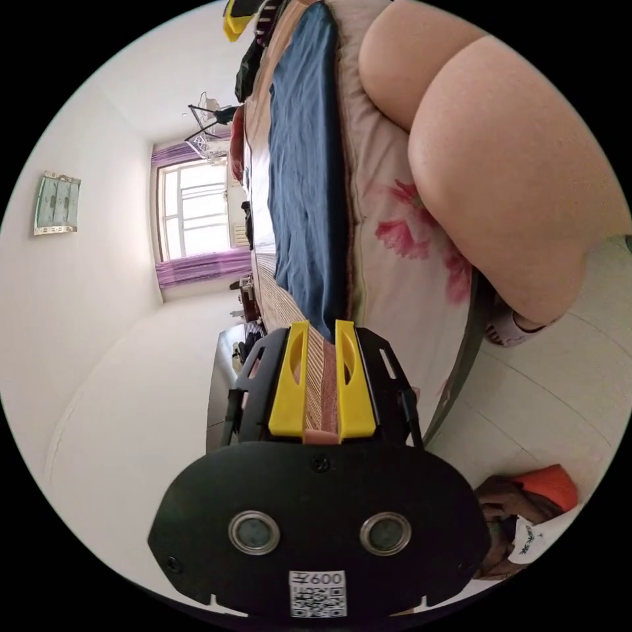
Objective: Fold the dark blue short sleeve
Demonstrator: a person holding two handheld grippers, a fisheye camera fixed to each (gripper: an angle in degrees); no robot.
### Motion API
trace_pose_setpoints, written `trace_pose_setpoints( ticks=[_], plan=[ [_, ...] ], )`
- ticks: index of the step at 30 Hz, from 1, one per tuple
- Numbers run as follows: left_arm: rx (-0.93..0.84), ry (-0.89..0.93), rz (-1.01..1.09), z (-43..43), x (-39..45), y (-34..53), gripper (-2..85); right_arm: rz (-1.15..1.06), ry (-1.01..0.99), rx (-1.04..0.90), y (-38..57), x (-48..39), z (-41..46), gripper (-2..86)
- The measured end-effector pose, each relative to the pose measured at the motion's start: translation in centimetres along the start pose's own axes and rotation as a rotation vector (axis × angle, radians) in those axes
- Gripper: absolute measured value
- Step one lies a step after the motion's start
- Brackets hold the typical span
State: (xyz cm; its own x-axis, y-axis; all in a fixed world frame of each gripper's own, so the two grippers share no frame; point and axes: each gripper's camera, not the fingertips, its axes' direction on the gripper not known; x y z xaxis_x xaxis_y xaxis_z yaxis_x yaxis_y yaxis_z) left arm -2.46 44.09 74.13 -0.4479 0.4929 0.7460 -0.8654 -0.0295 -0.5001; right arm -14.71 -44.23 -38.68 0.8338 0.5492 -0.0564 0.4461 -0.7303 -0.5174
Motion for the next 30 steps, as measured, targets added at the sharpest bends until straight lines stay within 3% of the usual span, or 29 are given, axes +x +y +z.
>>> trace_pose_setpoints(
  ticks=[5,10,17,24,30],
  plan=[
    [0.026,-0.028,0.092,-0.4,1.1,-0.7,4.9,-0.117,-0.167,-0.005,-1.7,-6.9,10.1,7.9],
    [0.036,-0.021,0.109,-0.6,1.7,-0.8,4.9,-0.149,-0.254,-0.008,0.1,-9.2,14.6,8.0],
    [0.061,0.016,0.166,-0.5,3.7,0.1,1.2,-0.170,-0.239,-0.076,3.8,-8.9,18.6,9.0],
    [0.042,0.107,0.075,-0.9,5.3,2.5,0.6,-0.323,-0.147,-0.234,5.2,-11.6,24.3,9.3],
    [0.001,0.031,-0.095,-2.5,6.2,6.5,0.9,-0.482,-0.037,-0.447,7.9,-14.8,30.7,3.8]
  ],
)
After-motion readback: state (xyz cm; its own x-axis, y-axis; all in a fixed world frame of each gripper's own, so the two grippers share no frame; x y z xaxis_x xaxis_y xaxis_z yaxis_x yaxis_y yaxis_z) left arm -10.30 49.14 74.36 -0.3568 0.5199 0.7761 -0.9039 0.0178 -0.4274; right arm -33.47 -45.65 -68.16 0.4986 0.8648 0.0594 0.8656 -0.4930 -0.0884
